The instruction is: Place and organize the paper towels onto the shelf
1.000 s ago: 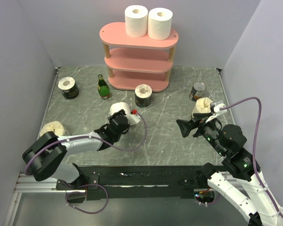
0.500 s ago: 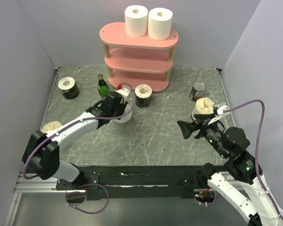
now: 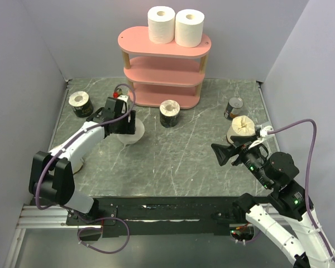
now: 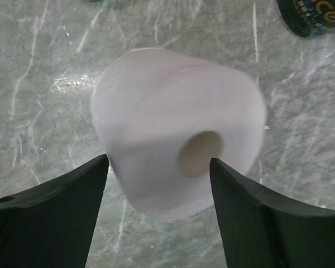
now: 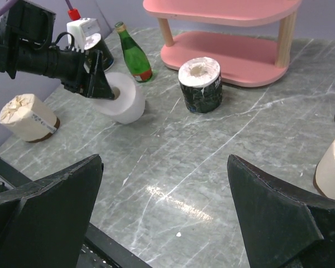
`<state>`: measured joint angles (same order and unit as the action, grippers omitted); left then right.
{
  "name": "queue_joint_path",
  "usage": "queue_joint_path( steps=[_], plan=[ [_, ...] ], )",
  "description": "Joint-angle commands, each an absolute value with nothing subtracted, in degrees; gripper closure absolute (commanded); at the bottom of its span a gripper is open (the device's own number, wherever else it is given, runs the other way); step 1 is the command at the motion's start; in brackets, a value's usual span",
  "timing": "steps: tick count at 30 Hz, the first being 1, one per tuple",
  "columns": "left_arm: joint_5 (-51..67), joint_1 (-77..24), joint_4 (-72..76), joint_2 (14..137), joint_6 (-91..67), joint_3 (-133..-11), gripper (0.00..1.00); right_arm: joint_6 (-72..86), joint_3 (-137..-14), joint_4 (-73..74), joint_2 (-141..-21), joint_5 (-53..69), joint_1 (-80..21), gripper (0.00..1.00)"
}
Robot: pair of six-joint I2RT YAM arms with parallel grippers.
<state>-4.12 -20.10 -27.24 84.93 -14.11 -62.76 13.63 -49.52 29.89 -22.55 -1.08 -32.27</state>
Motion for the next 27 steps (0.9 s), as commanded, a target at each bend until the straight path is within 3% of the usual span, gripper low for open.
queue_joint_path(
  steps=[1, 6, 9, 13, 19, 22, 27],
  plan=[
    [2.0, -15.8, -28.1, 83.5, -20.1, -67.5, 0.18, 13.7, -52.5, 29.8, -22.2, -1.8, -32.3, 0.00],
    [0.3, -13.4, -28.9, 81.9, -21.4, -68.9, 0.12, 13.4, -52.4, 29.6, -22.8, -1.6, -32.4, 0.00],
    [-10.2, -13.4, -29.3, 79.8, -24.0, -69.3, 0.10, 13.4, -52.9, 29.7, -23.9, -1.4, -32.3, 0.00],
    [-15.8, -13.1, -33.6, 80.0, -29.0, -72.4, 0.21, 13.6, -51.9, 28.2, -24.7, -0.9, -32.3, 0.00],
    [-16.0, -12.3, -40.0, 83.3, -31.9, -75.2, 0.19, 13.8, -51.9, 27.7, -26.5, -0.4, -32.4, 0.00],
    [-14.0, -10.9, -36.6, 81.7, -35.0, -72.3, 0.07, 13.8, -51.9, 27.6, -26.8, -0.4, -32.4, 0.01],
    [-8.1, -10.0, -32.9, 82.5, -36.4, -70.0, 0.09, 13.8, -51.9, 27.3, -26.8, -0.5, -32.4, 0.01]
  ],
)
